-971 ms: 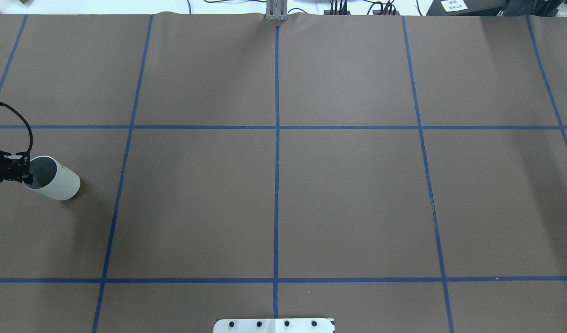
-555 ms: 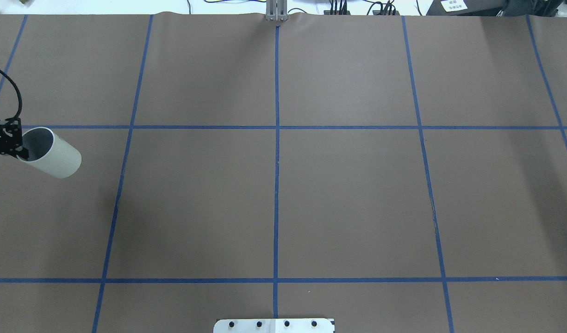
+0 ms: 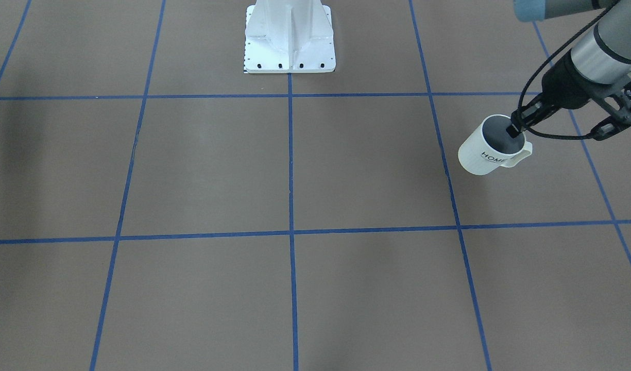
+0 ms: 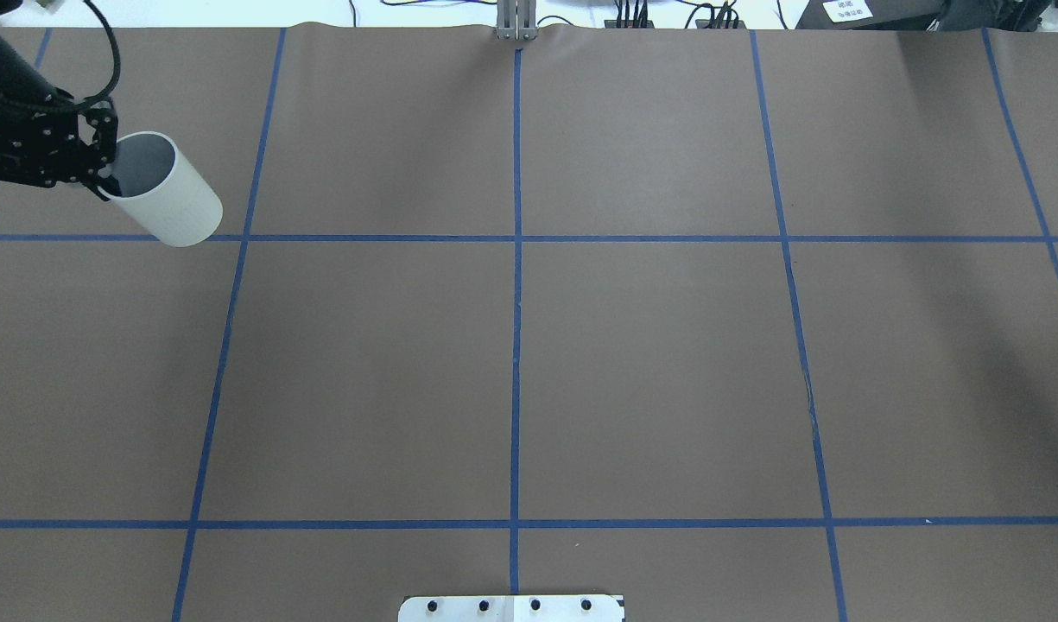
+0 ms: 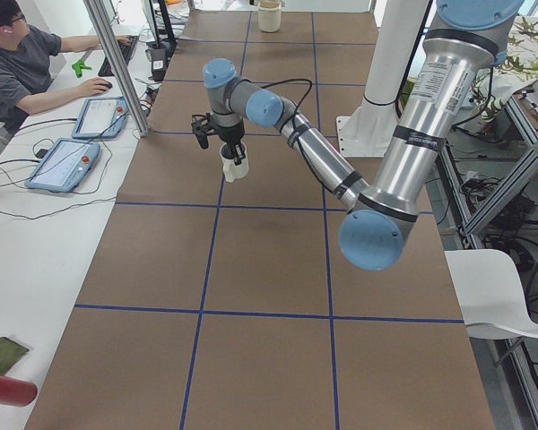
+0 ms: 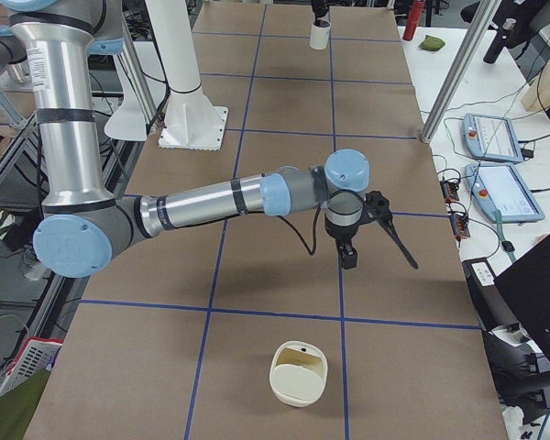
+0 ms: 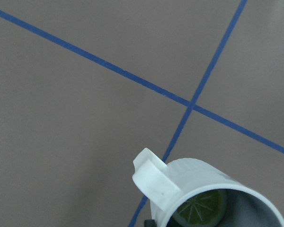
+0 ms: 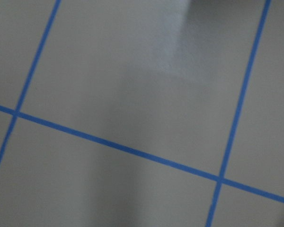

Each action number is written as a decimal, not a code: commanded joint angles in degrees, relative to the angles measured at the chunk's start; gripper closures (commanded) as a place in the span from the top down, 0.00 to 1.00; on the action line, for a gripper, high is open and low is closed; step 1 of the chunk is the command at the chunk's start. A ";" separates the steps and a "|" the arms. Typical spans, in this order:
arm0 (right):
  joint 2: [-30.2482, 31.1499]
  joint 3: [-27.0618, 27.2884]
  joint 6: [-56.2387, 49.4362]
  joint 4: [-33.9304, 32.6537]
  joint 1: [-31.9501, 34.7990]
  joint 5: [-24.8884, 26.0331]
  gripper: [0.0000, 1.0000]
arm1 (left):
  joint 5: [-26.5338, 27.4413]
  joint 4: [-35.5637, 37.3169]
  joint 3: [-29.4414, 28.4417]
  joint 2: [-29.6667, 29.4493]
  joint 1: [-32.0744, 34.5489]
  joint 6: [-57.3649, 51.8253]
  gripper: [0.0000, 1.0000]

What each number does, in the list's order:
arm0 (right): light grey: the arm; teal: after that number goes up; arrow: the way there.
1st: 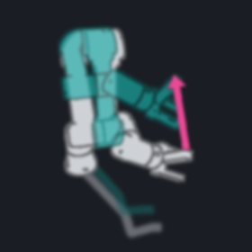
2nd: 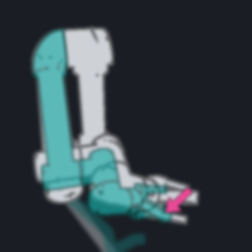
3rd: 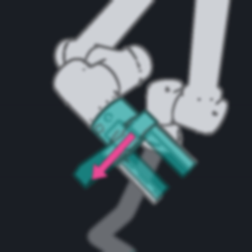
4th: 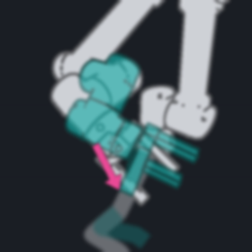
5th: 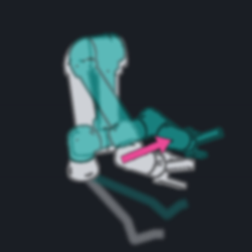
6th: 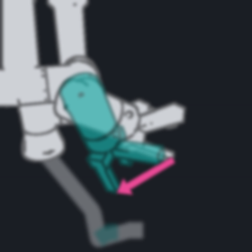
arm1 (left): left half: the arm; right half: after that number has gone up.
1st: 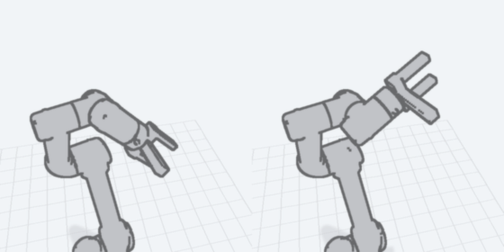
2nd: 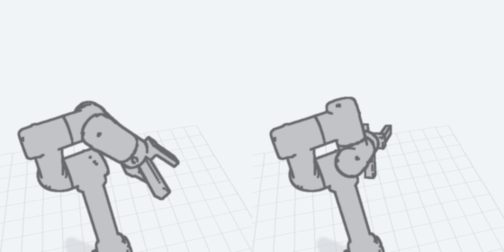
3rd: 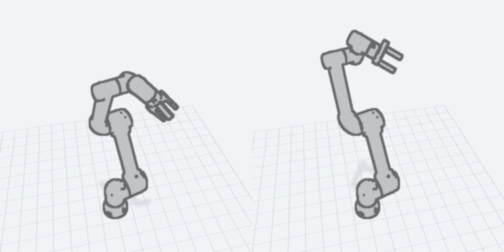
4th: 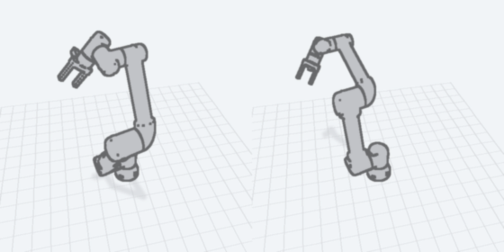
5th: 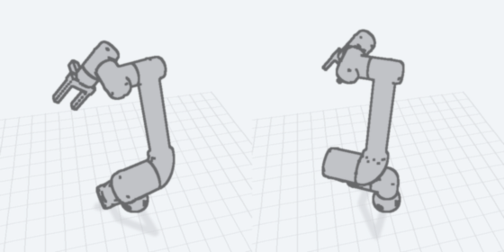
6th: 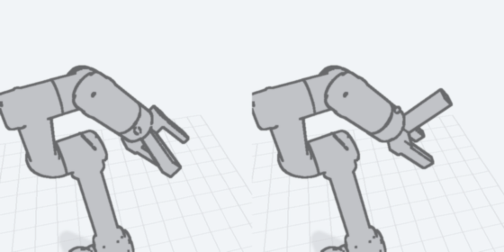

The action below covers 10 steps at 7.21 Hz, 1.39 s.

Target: Left arm hands cup to right arm to dump lemon

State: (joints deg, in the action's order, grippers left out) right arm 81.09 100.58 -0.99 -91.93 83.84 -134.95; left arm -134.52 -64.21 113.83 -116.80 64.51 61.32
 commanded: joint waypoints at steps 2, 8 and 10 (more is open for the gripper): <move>-8.48 0.49 14.99 11.97 -10.86 4.39 0.99 | 0.05 9.55 -10.25 -18.42 -1.48 4.31 0.00; -9.02 0.23 37.64 54.52 -25.46 14.16 0.99 | -0.39 -7.37 -32.24 -31.73 -7.72 19.25 0.00; -9.02 0.41 37.38 61.32 -34.31 23.80 0.99 | -0.48 -9.08 -39.53 -36.98 -8.08 18.93 0.00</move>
State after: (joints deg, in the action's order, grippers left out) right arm 72.08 100.92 36.37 -35.26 55.02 -117.00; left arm -134.97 -71.73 78.77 -150.76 56.82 79.94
